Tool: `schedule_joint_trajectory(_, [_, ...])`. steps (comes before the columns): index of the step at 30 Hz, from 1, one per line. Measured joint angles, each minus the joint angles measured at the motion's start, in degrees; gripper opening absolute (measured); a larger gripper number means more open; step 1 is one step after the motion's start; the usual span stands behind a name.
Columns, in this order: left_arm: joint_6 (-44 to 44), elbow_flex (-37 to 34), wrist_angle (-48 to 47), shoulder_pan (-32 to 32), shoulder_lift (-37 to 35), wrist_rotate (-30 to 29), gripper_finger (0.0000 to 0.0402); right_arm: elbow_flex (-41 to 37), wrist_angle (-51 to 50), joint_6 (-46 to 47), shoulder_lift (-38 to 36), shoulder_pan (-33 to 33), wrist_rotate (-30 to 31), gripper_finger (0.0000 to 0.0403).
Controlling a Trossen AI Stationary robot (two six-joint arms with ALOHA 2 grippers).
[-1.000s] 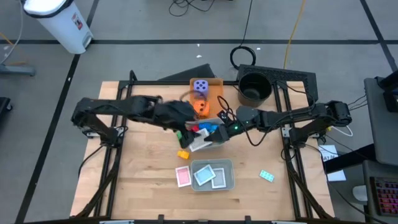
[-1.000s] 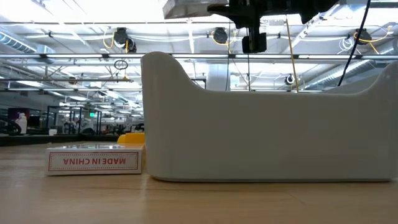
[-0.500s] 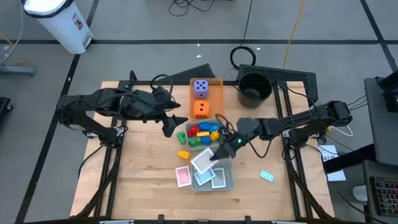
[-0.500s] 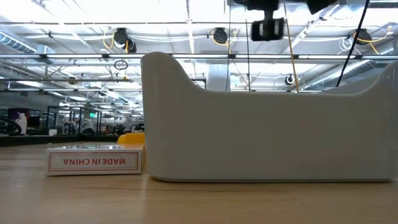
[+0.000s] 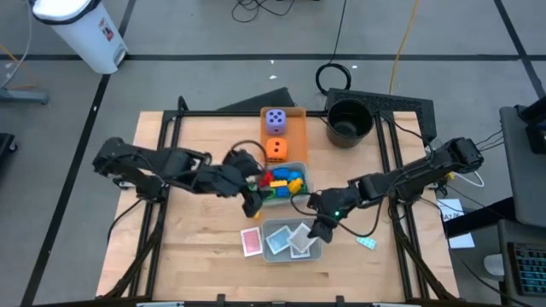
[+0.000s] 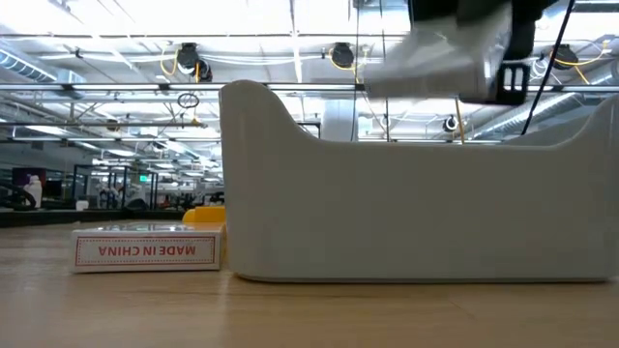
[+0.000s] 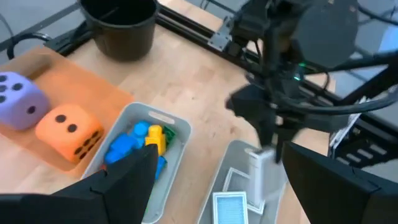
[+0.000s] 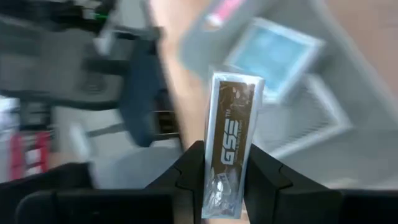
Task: Pick & Place Toys
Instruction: Put the white and brown playing card pack into the bottom gray bin
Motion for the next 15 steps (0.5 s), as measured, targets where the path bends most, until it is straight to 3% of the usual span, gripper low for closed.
schedule_joint_trajectory(3, [2.1,0.0,1.5,-0.6,1.5,0.1,0.0347,0.0,-2.3,-1.0,0.0,-0.3,3.7,0.0067])
schedule_joint_trajectory(8, [6.3,0.0,2.4,-1.0,2.3,2.6,0.0347,1.8,-5.3,-1.4,3.3,-3.3,3.4,0.0067])
schedule_joint_trajectory(15, [10.2,-0.1,-0.1,-1.9,-0.9,5.1,0.0347,16.9,-20.9,-13.1,12.7,-3.2,3.6,0.0067])
